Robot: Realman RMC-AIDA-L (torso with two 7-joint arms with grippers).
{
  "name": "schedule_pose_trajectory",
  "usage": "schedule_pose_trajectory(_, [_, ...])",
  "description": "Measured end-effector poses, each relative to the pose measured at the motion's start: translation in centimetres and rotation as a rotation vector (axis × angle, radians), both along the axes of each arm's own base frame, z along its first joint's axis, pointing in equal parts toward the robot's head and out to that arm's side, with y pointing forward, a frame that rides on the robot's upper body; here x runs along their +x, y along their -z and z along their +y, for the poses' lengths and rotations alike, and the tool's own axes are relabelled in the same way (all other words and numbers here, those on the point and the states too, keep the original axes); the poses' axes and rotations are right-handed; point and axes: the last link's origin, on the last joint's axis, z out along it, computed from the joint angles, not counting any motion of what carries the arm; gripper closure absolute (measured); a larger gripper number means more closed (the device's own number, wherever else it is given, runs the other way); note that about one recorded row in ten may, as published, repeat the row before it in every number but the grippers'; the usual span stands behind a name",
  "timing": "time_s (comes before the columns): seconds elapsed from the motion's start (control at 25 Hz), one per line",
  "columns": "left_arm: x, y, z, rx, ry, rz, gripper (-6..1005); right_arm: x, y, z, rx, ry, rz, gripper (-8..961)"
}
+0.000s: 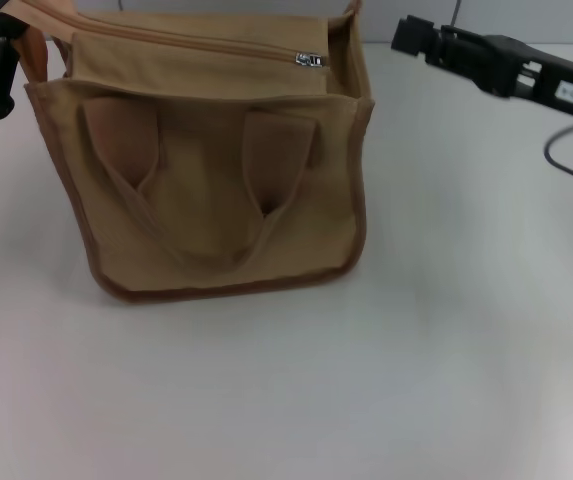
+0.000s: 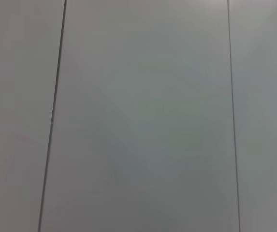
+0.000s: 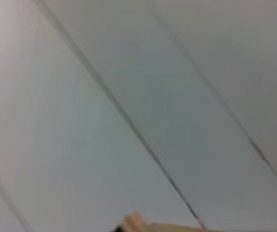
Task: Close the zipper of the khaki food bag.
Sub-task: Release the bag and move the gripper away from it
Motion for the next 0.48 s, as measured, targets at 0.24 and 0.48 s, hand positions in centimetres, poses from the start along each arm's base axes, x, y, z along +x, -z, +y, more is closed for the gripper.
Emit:
schedule_pose_trajectory(0.24, [-0.1,0.0,-0.1,0.0,-0.004,0.001,830,1.3,0.2,-3.0,0.148,-0.233,-0.044,520])
schedule_pose_trajectory(0.48, [-0.3,0.1,-0.2,-0.009,-0.01,-0.003,827,2.9,1.5,-6.1,0.153,-0.405,-0.148,302])
